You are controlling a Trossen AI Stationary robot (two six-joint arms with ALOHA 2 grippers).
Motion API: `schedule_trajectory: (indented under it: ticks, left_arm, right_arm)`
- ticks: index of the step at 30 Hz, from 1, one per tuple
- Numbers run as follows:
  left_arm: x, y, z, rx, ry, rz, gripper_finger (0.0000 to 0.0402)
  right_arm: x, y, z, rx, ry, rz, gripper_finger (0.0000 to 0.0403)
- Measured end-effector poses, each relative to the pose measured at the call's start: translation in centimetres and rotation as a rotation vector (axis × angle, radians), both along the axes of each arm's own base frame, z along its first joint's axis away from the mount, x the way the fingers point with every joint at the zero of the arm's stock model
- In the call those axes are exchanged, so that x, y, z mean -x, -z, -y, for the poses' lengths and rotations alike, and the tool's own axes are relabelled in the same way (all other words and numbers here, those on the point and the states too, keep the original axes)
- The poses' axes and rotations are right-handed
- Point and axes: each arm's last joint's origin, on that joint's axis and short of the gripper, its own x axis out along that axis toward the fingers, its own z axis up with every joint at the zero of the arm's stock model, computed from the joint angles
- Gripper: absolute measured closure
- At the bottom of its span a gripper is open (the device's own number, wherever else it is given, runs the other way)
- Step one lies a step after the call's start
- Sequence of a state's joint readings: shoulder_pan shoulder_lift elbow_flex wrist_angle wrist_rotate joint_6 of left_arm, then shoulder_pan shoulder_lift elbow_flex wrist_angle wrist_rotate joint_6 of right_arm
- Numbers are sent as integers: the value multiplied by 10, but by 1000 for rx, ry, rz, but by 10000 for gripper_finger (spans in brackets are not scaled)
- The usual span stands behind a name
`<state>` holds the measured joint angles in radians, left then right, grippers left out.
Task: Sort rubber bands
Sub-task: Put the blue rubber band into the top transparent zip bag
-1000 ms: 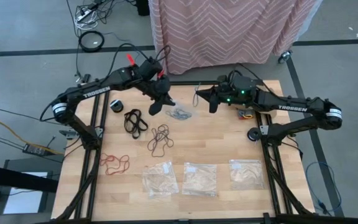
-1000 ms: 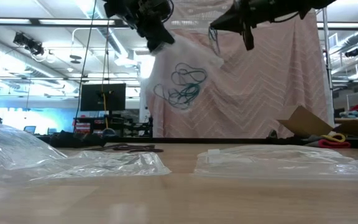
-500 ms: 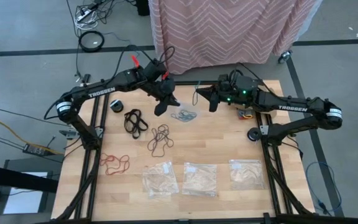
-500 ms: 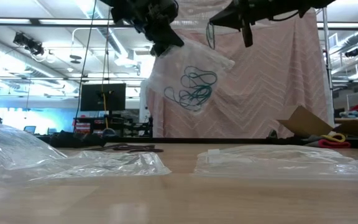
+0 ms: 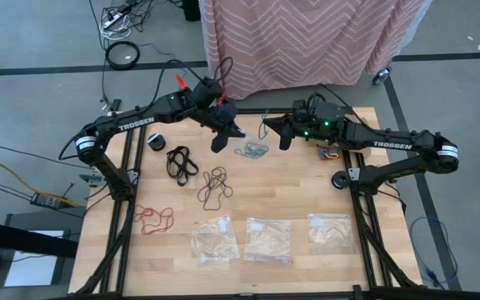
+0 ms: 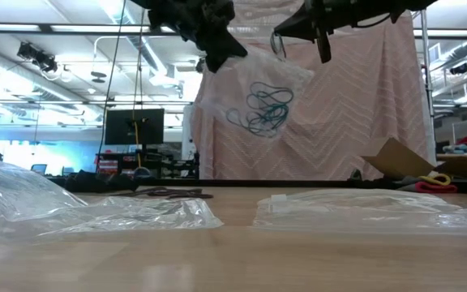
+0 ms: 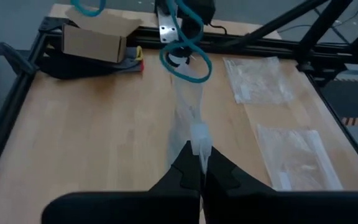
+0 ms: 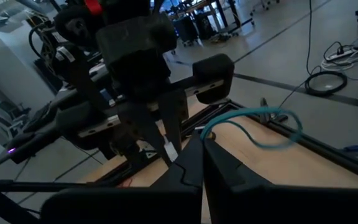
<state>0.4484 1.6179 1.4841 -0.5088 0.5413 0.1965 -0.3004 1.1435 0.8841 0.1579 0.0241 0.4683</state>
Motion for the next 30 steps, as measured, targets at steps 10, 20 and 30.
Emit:
schedule_trajectory:
  ticks: [10, 20, 30]
  left_arm:
    - [-1, -2, -4, -47, -94, -1, 402]
    - [-2, -4, -3, -21, -84, 25, 402]
    - [-3, -2, -5, -37, -109, 12, 402]
  right_arm:
    - [1, 3, 1, -4, 32, -34, 403]
    - [4, 6, 9, 17, 133, -79, 403]
    - [4, -3, 12, 25, 133, 23, 403]
